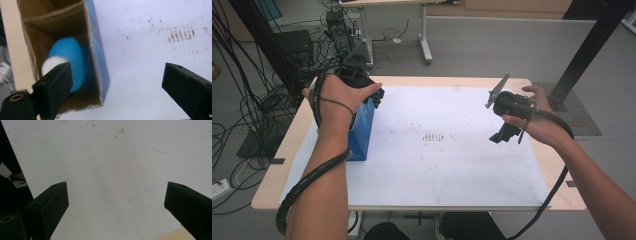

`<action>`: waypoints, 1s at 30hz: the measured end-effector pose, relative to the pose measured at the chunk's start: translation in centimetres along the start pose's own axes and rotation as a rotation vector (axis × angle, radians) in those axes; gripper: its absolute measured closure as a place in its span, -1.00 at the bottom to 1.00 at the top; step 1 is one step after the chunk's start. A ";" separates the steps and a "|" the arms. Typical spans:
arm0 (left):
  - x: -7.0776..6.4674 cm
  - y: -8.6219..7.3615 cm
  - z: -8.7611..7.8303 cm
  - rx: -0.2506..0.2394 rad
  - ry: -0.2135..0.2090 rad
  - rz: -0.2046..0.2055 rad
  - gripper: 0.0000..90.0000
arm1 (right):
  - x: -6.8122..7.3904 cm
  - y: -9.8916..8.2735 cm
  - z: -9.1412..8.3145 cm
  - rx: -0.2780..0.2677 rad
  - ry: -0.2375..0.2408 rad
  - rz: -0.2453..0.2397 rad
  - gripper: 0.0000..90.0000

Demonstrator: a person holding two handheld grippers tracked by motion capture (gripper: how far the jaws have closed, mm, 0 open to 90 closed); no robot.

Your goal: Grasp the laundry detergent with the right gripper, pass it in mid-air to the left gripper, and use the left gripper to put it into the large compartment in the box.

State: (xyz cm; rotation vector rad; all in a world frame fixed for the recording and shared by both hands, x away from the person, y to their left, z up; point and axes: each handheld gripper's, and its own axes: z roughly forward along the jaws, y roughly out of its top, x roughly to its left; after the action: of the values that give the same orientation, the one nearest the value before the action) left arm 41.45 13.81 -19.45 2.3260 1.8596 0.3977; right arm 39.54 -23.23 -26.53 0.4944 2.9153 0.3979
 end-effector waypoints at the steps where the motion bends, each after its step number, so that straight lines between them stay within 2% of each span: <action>1: -0.5 0.3 0.0 -0.001 -0.002 0.008 -0.76 | -0.1 0.0 0.0 0.002 0.002 -0.003 -0.88; 3: -1.2 0.8 0.1 0.001 -0.013 0.025 -0.76 | -0.3 0.1 0.1 0.006 0.005 -0.005 -0.87; 5: -2.0 1.4 0.4 0.009 -0.002 0.056 -0.76 | -0.6 0.1 0.2 0.007 0.005 0.000 -0.88; 7: -2.6 1.9 0.6 0.005 -0.031 0.061 -0.77 | -0.9 0.0 0.3 0.015 0.013 0.003 -0.88; 16: -5.4 3.3 1.7 -0.002 -0.066 0.130 -0.78 | -1.3 -0.5 0.4 0.042 0.010 0.008 -0.88; 24: -6.9 3.6 1.9 -0.024 -0.102 0.159 -0.78 | -0.9 -0.4 0.5 0.057 0.012 -0.009 -0.88; 30: -7.8 4.0 1.8 -0.038 -0.107 0.170 -0.78 | -0.8 -0.4 0.4 0.056 0.013 -0.012 -0.88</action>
State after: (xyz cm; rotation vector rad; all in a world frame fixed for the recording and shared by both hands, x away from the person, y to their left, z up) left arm 44.15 5.43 -21.02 2.4367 1.5989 0.3180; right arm 40.20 -23.76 -26.90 0.4837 2.9470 0.3202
